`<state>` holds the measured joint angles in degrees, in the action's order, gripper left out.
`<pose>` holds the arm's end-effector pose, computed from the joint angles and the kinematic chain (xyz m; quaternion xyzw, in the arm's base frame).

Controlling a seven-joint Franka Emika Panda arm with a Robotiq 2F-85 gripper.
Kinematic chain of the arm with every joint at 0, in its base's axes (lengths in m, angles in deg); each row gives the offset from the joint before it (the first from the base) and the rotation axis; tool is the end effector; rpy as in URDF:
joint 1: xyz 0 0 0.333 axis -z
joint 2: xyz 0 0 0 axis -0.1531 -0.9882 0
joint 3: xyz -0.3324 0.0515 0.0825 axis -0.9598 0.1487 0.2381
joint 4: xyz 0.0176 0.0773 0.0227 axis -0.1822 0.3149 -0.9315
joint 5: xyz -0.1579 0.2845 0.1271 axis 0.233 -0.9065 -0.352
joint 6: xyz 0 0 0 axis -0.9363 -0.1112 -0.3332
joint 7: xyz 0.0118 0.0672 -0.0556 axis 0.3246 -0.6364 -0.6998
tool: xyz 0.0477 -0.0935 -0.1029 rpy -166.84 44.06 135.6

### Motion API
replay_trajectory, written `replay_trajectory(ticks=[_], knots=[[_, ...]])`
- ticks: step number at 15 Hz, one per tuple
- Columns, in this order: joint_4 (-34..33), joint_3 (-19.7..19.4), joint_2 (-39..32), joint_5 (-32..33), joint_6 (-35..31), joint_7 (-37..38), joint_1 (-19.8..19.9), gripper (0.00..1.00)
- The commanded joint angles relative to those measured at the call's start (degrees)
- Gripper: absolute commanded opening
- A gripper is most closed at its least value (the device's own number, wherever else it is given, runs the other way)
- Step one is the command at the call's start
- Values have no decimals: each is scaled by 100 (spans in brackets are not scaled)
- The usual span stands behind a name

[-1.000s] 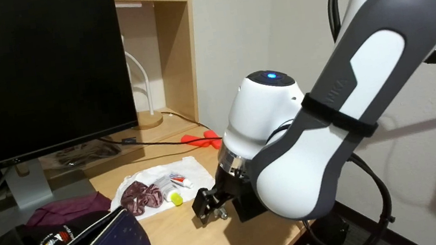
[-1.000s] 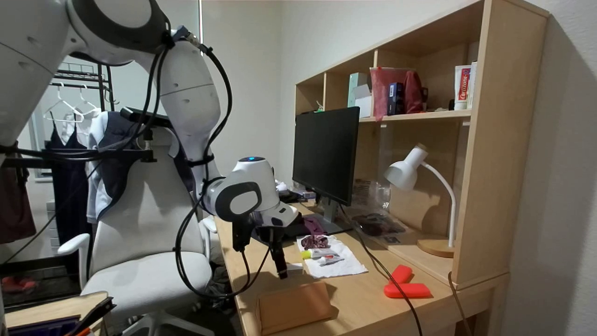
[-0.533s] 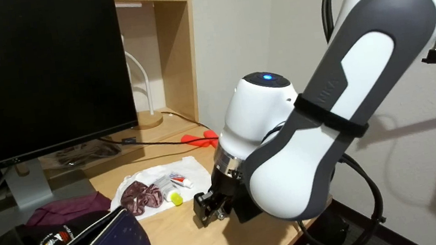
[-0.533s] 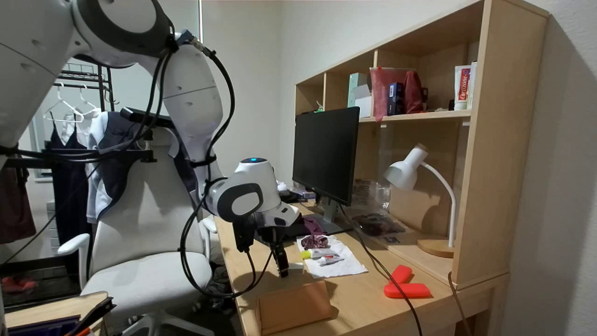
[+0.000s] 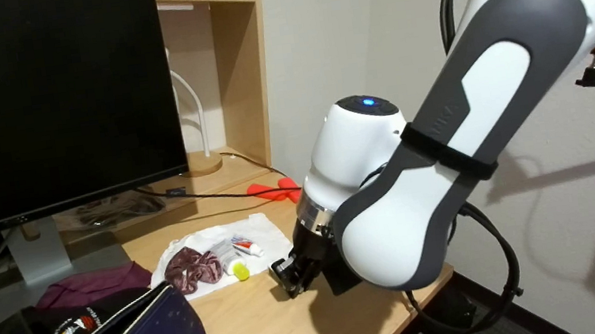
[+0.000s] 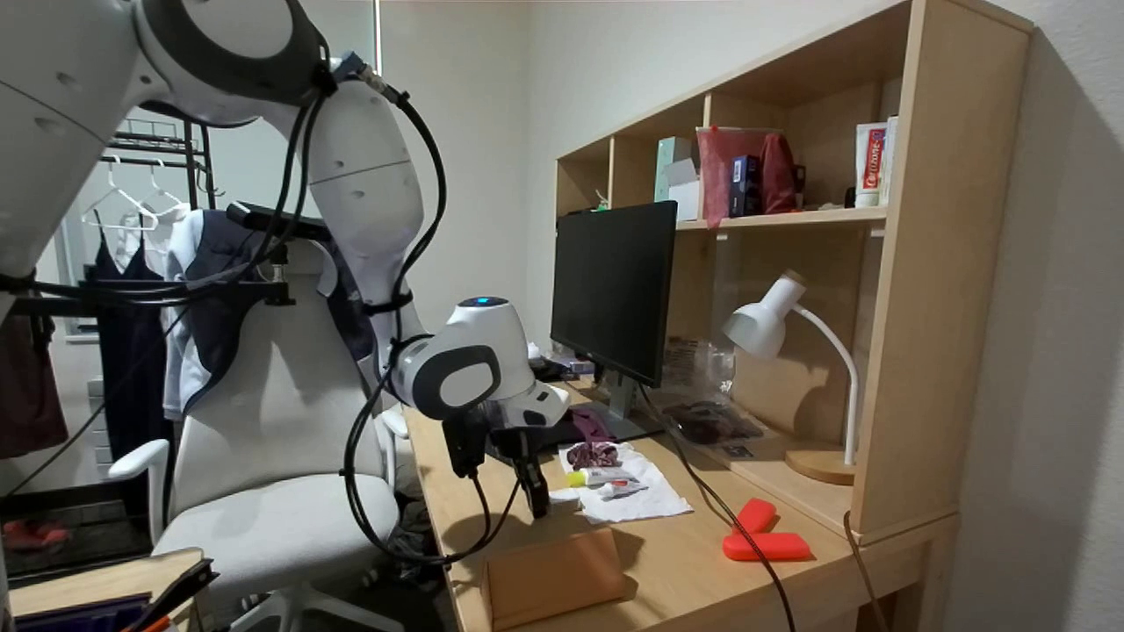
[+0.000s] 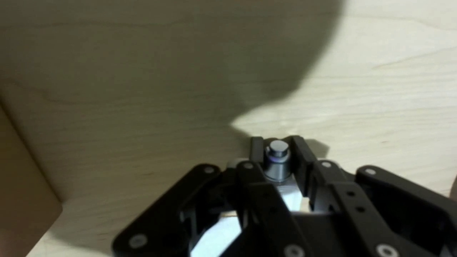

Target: Put the case on the cloth directly on the table

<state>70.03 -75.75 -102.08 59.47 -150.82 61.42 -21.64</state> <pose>0.5398 0.0954 0.2050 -0.9820 0.1153 -0.1444 0.0392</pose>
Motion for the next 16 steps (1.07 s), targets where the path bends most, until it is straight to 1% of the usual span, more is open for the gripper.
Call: replay_trajectory(ticks=[1, 3, 4, 5, 7, 8, 9, 10, 12, 16], knots=[[-3, 143, -36, -160, -92, -248, 170, 13], [10, 251, 73, -190, 61, -298, 271, 11], [18, 416, 199, -233, 414, -367, 423, 11], [41, 628, 332, -286, 553, -484, 639, 12], [71, 681, 663, -377, 1123, -551, 815, 12], [45, 770, 768, -460, 1319, -644, 944, 12], [-13, 727, 935, -510, 1693, -663, 1006, 12], [-93, 594, 1069, -465, 2120, -614, 988, 12], [-373, 499, 1212, -461, 2860, -690, 1090, 12], [-1296, 415, 1029, -552, 4501, -1065, 1249, 12]])
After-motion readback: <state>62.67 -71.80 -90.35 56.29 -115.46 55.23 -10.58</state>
